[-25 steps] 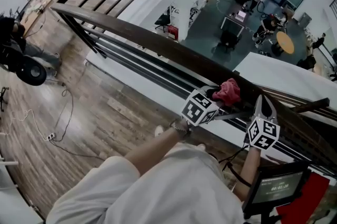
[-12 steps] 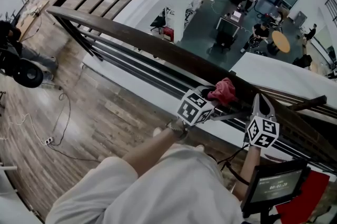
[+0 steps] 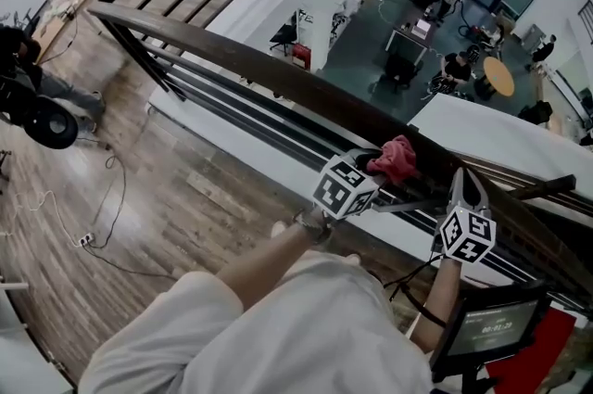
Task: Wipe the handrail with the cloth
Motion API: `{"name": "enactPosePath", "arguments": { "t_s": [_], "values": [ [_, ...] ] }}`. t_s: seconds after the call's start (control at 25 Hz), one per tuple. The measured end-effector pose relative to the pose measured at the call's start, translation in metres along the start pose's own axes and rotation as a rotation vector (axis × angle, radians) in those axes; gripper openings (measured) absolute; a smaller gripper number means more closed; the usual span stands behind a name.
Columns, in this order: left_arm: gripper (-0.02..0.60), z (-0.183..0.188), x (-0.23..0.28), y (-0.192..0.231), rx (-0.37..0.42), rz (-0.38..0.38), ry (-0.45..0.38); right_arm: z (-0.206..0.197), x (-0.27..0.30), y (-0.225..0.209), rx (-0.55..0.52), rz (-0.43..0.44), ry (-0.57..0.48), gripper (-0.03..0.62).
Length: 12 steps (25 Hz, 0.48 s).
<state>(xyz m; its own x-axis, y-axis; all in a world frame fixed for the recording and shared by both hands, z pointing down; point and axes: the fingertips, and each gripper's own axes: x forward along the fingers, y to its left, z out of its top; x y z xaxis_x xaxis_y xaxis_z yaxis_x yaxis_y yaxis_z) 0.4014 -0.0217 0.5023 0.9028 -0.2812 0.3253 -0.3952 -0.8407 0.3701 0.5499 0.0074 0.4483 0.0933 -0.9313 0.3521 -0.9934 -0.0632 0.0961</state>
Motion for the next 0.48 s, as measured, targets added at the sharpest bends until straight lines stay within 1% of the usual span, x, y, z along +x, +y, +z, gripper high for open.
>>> {"name": "enactPosePath", "arguments": {
  "t_s": [0.24, 0.48],
  "values": [
    [0.095, 0.000, -0.007, 0.007, -0.013, 0.015, -0.007, -0.003, -0.002, 0.000, -0.020, -0.009, 0.005, 0.002],
    [0.095, 0.002, -0.016, 0.018, -0.016, 0.042, -0.019, 0.000, -0.004, -0.003, 0.023, -0.009, -0.018, 0.002]
  ]
}}
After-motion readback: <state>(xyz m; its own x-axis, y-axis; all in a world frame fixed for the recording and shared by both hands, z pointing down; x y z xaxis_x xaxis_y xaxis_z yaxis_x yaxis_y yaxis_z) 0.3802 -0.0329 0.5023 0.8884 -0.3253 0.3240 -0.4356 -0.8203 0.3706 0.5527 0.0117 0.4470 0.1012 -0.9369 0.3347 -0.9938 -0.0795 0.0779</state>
